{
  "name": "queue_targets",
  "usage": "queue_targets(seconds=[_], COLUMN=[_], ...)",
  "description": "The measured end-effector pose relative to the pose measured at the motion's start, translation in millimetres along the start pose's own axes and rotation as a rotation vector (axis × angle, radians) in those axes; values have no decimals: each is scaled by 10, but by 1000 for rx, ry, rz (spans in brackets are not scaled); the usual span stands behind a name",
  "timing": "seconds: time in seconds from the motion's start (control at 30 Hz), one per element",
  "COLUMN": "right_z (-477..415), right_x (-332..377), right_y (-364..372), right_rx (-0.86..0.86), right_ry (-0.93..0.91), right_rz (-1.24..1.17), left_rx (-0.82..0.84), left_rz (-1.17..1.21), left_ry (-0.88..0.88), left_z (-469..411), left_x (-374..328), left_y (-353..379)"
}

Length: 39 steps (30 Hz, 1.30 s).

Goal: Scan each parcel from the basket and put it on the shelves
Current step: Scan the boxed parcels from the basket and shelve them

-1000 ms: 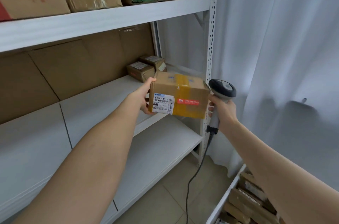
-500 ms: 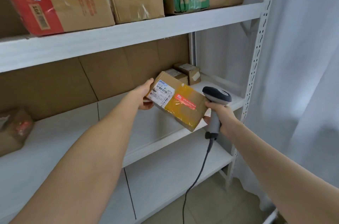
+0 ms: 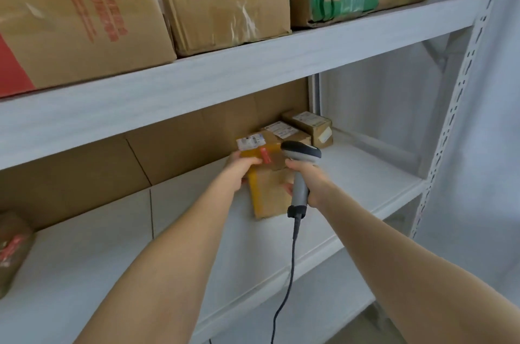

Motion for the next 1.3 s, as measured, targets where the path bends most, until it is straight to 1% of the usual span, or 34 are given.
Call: queue_targets(seconds=[0.1,0.2,0.23,0.33,0.5,0.63,0.8,0.93,1.0,1.07,1.13,1.2,1.3], right_z=[-209,-373,-419,-541,-712,-806,-865,-847,-795,-720,-611,-471,-219], right_x=[34,97,117,163,239,259,224,215,227,236,229,205,136], right_y=[229,328,338,291,28,-155,-258,-323,-367,-433,-539,-684,-1003], right_rx=[14,-4,-15,-61,-126,-163,-184,-195,-200,-204,-211,-226,-264], right_ry=[-25,-13,-6,13,23,32,36,34,25,14,4,-11,-41], right_rz=[-21,-61,-70,-100,-237,-261,-278,-289,-292,-296,-303,-307,-330], left_rx=[44,147,139,19,-99,-164,-174,-166,-217,-310,-352,-307,-181], left_rz=[-138,-387,-445,-517,-655,-679,-711,-674,-657,-638,-623,-620,-632], left_ry=[116,195,232,340,325,348,359,297,287,399,544,618,667], left_z=[-136,-262,-320,-470,-649,-804,-929,-886,-790,-654,-457,-233,135], left_x=[3,-9,-5,-15,-91,-132,-154,-149,-166,-225,-318,-396,-409], left_y=[149,244,274,371,604,740,849,867,863,898,974,1082,1302])
Point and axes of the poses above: each hand's wrist, its own z-axis away from the middle knuckle, its own y-axis out of the palm, x = y × z, the point moved 1 cm from there along -z, towards the middle knuckle, and after that the axes turned 13 degrees about -x, right-handed, at the moved point
